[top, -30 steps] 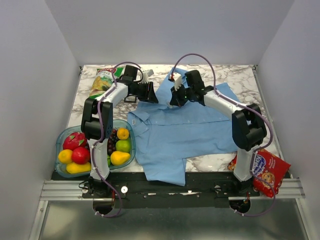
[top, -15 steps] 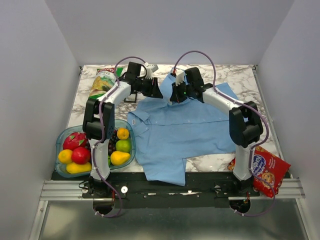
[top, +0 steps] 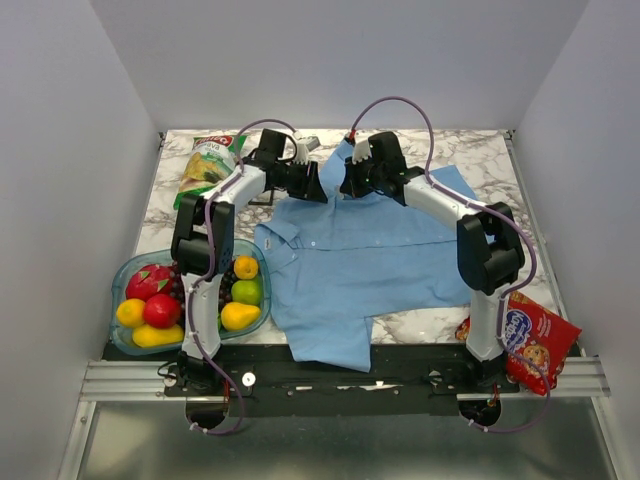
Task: Remove the brooch from the garment
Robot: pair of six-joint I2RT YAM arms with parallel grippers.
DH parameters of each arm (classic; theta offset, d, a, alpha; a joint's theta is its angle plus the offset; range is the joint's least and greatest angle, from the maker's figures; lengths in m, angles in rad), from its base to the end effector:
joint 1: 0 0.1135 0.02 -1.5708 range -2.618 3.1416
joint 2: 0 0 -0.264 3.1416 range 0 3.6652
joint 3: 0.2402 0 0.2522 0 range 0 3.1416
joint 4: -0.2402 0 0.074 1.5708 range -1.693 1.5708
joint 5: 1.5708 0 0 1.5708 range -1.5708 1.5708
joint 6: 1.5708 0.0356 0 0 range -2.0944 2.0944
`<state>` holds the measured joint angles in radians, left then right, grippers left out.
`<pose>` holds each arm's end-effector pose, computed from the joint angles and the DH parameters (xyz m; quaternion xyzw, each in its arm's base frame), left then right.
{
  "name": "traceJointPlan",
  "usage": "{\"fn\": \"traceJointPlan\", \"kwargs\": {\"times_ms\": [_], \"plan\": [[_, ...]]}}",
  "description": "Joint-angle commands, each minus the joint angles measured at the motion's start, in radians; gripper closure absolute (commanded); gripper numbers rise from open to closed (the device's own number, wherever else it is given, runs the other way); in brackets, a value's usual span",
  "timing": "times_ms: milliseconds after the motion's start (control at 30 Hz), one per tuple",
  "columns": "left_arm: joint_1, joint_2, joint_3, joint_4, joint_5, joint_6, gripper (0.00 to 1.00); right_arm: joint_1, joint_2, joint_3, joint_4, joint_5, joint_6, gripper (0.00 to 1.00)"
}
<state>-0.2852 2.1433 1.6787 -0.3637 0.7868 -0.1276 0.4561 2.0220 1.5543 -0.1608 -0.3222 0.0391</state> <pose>0.4496 -0.1581 0.2062 0.2064 0.8471 -0.4183 0.2547 0.4152 0.2162 0.2308 -0.2533 0.8454 0.2484 0.3993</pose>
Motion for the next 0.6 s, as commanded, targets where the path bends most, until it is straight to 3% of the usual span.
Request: {"fn": "traceJointPlan", "kwargs": {"times_ms": [0,200,367,567], "plan": [[-0.023,0.041,0.042,-0.009,0.055,0.026,0.54,-0.002,-0.011,-0.007,0.070,0.067,0.033,1.00],[-0.051,0.053,0.059,-0.027,0.100,0.040,0.66,0.000,-0.002,0.009,0.081,0.077,0.033,1.00],[-0.052,0.038,0.061,-0.006,0.132,0.002,0.96,0.003,0.000,0.006,0.083,0.090,0.025,1.00],[-0.035,-0.014,0.042,0.051,0.155,-0.081,1.00,0.003,-0.003,-0.007,0.083,0.121,-0.007,0.99]]}}
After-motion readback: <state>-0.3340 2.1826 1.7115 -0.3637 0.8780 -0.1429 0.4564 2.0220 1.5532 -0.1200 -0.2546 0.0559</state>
